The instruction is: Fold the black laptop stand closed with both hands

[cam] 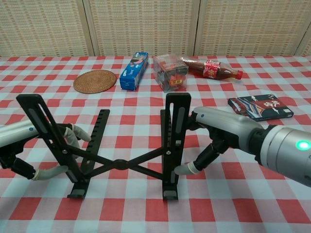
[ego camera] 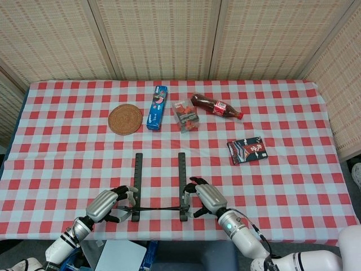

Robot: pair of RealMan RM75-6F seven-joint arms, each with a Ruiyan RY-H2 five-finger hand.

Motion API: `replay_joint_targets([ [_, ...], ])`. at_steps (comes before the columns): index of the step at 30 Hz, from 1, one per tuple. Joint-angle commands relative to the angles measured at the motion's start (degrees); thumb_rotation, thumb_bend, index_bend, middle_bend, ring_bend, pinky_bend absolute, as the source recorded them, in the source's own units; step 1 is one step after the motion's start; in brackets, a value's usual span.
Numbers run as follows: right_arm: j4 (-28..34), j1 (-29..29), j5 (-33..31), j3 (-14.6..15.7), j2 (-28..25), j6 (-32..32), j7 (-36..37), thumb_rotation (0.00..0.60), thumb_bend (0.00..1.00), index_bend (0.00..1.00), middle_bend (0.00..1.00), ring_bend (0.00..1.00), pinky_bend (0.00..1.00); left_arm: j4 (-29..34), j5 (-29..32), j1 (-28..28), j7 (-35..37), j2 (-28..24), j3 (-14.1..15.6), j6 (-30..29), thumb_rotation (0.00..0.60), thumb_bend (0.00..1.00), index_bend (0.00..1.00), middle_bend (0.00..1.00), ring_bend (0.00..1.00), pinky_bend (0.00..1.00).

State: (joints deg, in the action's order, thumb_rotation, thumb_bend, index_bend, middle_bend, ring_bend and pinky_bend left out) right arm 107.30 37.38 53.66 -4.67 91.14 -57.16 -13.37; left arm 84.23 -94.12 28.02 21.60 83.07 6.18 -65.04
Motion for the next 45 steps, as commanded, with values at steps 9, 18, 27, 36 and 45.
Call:
replay_joint_targets([
  [9, -0.65, -0.03, -0.54, -0.18, 0.71, 0.68, -0.02, 0.6, 0.18, 0.58, 0.32, 0.07, 0.06, -0.15, 0.03, -0.03, 0.21, -0.02, 0.02, -0.02, 0.6, 0.35, 0.44, 0.22, 0.18, 0.31],
  [18, -0.86, -0.03, -0.64, -0.22, 1.04, 1.02, -0.21, 0.6, 0.24, 0.6, 0.33, 0.07, 0.05, -0.41, -0.04, -0.06, 0.63, -0.01, 0.06, -0.11, 0.6, 0.35, 0.44, 0.22, 0.18, 0.31],
  [27, -0.93, -0.08, -0.77, -0.44, 1.43, 0.98, -0.34, 0.6, 0.28, 0.63, 0.34, 0.08, 0.05, -0.65, -0.13, -0.19, 1.02, 0.06, 0.18, -0.3, 0.6, 0.35, 0.44, 0.22, 0.18, 0.31],
  [36, 0.38, -0.62, 0.55, -0.04, -0.02, 0.96, 0.08, 0.6, 0.26, 0.63, 0.32, 0.08, 0.05, -0.46, -0.55, -0.19, 0.74, -0.41, 0.42, -0.49, 0.6, 0.35, 0.41, 0.22, 0.18, 0.29],
  [45, 2.54, -2.42, 4.37, 1.28, -2.79, -1.41, -0.07, 0.6, 0.02, 0.36, 0.22, 0.07, 0.05, 1.71, -1.07, -0.33, -1.05, -3.08, 1.39, -0.36, 0.599, 0.35, 0.21, 0.15, 0.12, 0.25],
])
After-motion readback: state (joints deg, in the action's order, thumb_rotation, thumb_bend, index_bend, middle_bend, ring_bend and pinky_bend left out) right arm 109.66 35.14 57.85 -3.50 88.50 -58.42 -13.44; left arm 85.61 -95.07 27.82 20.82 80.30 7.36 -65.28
